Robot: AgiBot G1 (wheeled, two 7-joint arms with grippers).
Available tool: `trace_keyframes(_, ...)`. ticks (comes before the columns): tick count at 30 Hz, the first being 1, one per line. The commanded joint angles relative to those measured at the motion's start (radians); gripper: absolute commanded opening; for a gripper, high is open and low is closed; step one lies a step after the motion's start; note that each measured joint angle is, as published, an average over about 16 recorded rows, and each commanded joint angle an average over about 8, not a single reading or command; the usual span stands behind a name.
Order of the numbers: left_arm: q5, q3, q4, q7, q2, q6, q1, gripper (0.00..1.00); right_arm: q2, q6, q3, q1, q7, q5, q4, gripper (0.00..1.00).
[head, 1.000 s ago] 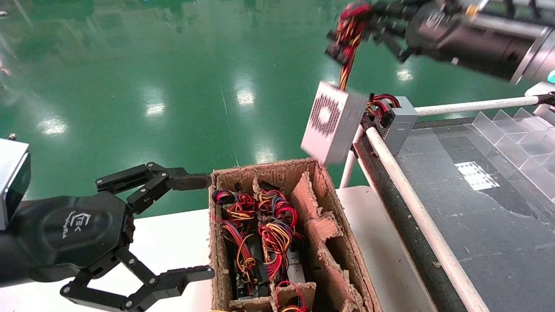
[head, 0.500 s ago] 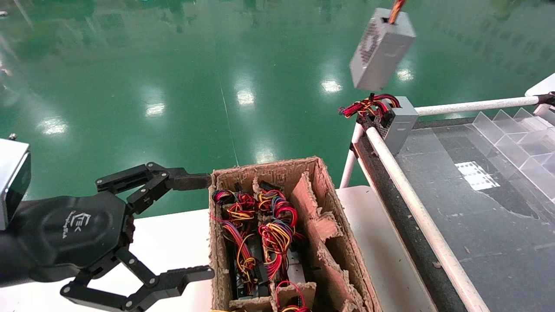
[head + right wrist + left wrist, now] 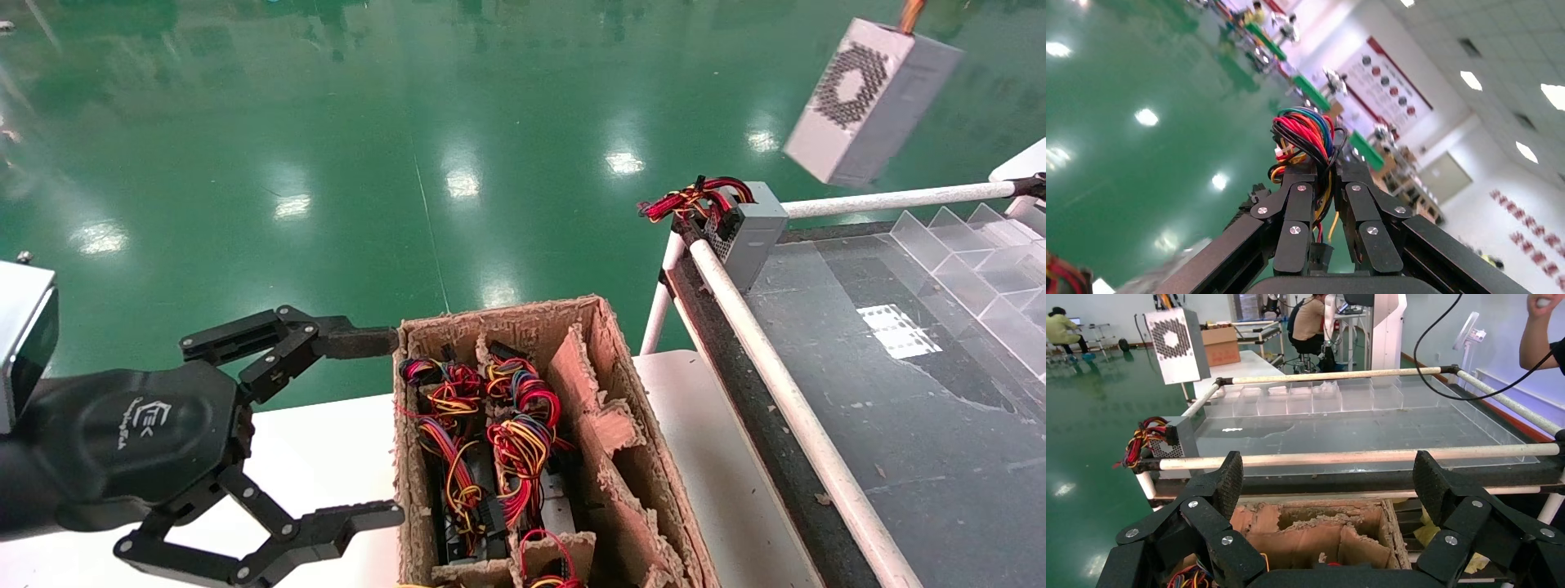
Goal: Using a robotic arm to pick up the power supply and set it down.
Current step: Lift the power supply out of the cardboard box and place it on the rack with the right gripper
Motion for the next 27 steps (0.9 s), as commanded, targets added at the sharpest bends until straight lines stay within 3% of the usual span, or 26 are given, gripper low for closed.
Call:
trace_keyframes(1,0.0,0.0,0.0,0.0,0.0,0.0,0.0,1.0,0.015,0.008,-0.006,0.001,0.001,-0.008,-0.008,0.0)
trace_keyframes(7,0.0,0.0,0.0,0.0,0.0,0.0,0.0,1.0,0.028,0.069,-0.016,-0.025,-0.01,-0.023,-0.023,0.0)
trace_keyframes(18,0.0,0.0,0.0,0.0,0.0,0.0,0.0,1.0,-0.022,0.318,-0.019,-0.112,-0.005,-0.023,-0.053,0.0)
trace_keyframes(27,0.0,0.0,0.0,0.0,0.0,0.0,0.0,1.0,-0.067,0.343,-0.014,-0.17,0.007,-0.018,-0.034,0.0)
